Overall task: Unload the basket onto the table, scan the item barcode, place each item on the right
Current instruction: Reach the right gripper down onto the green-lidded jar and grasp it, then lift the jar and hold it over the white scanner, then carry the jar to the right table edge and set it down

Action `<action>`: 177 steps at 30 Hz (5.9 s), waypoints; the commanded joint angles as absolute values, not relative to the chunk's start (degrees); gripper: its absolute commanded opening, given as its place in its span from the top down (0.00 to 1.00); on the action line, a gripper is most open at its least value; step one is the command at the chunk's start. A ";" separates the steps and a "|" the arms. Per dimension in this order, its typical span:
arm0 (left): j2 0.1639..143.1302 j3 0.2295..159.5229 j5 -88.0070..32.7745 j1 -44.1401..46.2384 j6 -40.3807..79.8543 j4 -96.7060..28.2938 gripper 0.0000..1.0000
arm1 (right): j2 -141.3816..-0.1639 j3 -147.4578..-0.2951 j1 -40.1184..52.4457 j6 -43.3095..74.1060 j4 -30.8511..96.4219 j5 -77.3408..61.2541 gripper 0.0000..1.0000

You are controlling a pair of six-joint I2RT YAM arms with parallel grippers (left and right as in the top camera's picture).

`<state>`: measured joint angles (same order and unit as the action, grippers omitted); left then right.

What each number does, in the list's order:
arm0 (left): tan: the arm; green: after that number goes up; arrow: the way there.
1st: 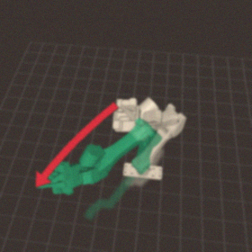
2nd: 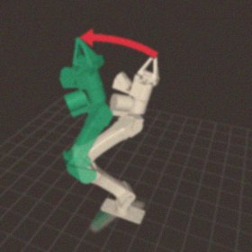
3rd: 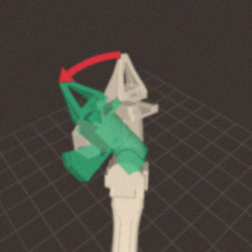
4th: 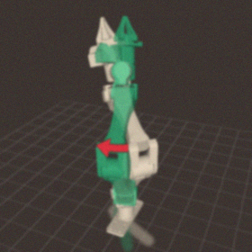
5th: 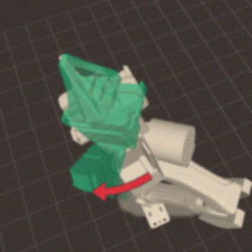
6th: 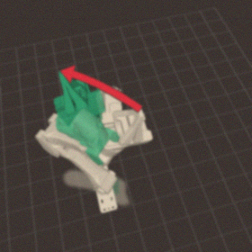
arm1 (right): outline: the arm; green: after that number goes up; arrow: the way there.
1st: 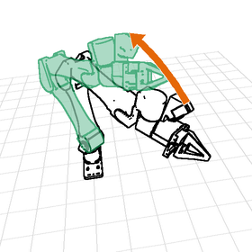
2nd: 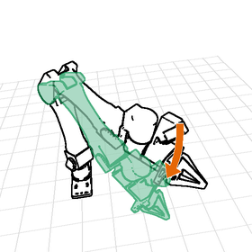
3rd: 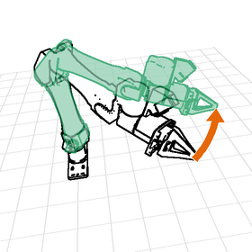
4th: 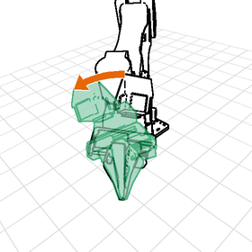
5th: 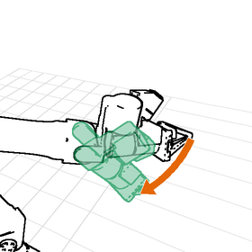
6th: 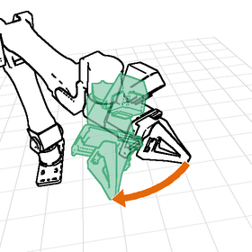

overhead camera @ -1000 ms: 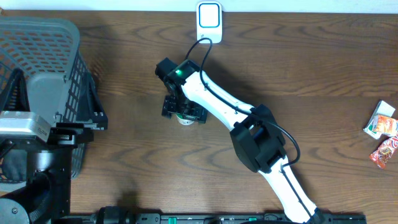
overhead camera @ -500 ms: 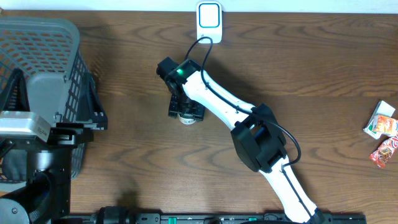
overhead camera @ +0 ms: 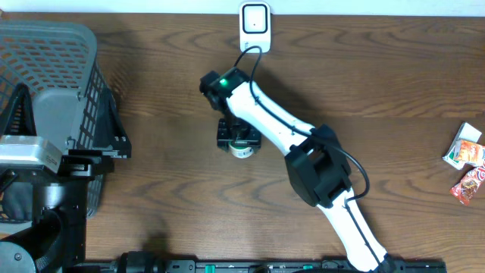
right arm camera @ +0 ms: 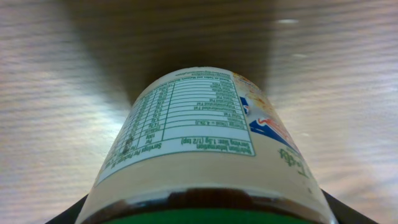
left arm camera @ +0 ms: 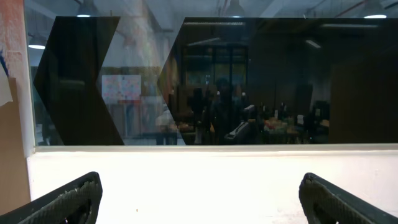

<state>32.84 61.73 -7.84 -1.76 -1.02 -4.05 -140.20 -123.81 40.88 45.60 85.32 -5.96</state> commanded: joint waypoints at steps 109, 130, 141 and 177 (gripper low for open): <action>38.63 61.93 -8.60 -1.52 2.52 -3.03 0.01 | -115.28 -135.31 4.12 15.97 81.93 20.95 0.53; 31.27 61.93 -8.54 -1.52 15.29 2.94 0.01 | -120.27 -104.84 -46.72 16.45 61.71 14.50 0.53; 31.27 61.93 -8.56 -1.52 15.31 1.96 0.01 | -121.12 -102.26 -55.61 14.72 54.43 12.53 0.51; 31.29 61.93 -8.56 -1.52 15.33 0.25 0.01 | -134.76 -102.06 -38.04 19.73 54.81 5.21 0.01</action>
